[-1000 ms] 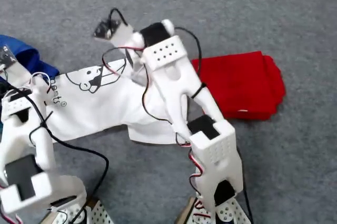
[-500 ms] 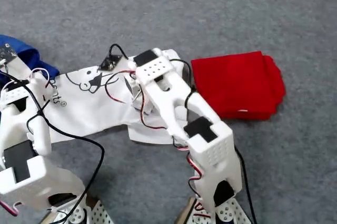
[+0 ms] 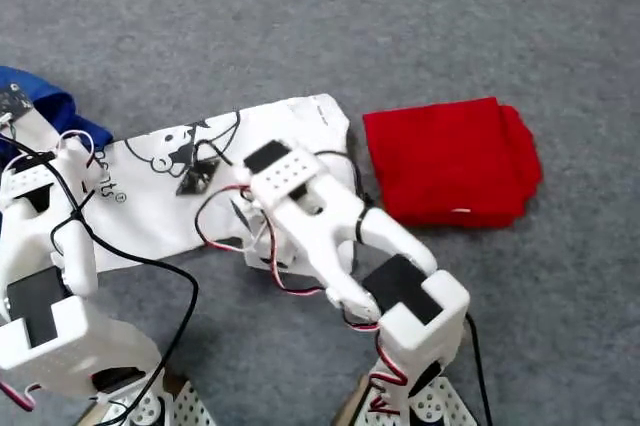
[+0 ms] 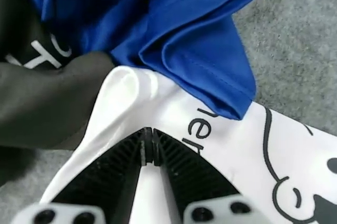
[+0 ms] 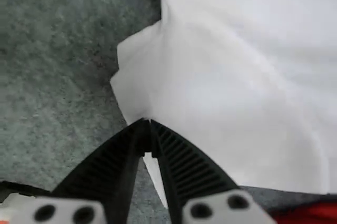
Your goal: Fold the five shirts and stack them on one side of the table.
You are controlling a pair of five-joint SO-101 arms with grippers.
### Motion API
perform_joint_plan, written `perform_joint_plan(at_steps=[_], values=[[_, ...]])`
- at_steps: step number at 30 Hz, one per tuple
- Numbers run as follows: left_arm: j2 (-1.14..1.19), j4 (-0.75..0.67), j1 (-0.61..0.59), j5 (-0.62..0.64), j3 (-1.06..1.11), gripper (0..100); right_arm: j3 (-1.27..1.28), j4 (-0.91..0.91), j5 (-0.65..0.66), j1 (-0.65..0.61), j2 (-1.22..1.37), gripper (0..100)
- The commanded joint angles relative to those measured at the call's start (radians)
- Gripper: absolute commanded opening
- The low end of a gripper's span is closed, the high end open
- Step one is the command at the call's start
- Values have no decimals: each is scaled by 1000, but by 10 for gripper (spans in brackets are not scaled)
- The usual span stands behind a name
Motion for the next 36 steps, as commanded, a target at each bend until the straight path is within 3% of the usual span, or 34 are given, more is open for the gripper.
perform_joint_plan(at_steps=[1,11,16,19,28,32,36], values=[[-2,6,-8,-9,-51,18,42,-77,9,12,-38,4],[-5,3,-11,-9,-52,18,-13,40,120,128,-179,6],[-5,3,-11,-9,-52,18,65,55,215,127,-355,118],[-7,3,-12,-9,-52,18,176,-8,278,127,-420,168],[-7,2,-11,-9,-52,18,458,-308,341,122,-435,176],[-7,2,-9,-9,-52,18,484,-331,334,74,-435,248],[-7,2,-11,-9,-52,18,486,-331,333,19,-435,257]])
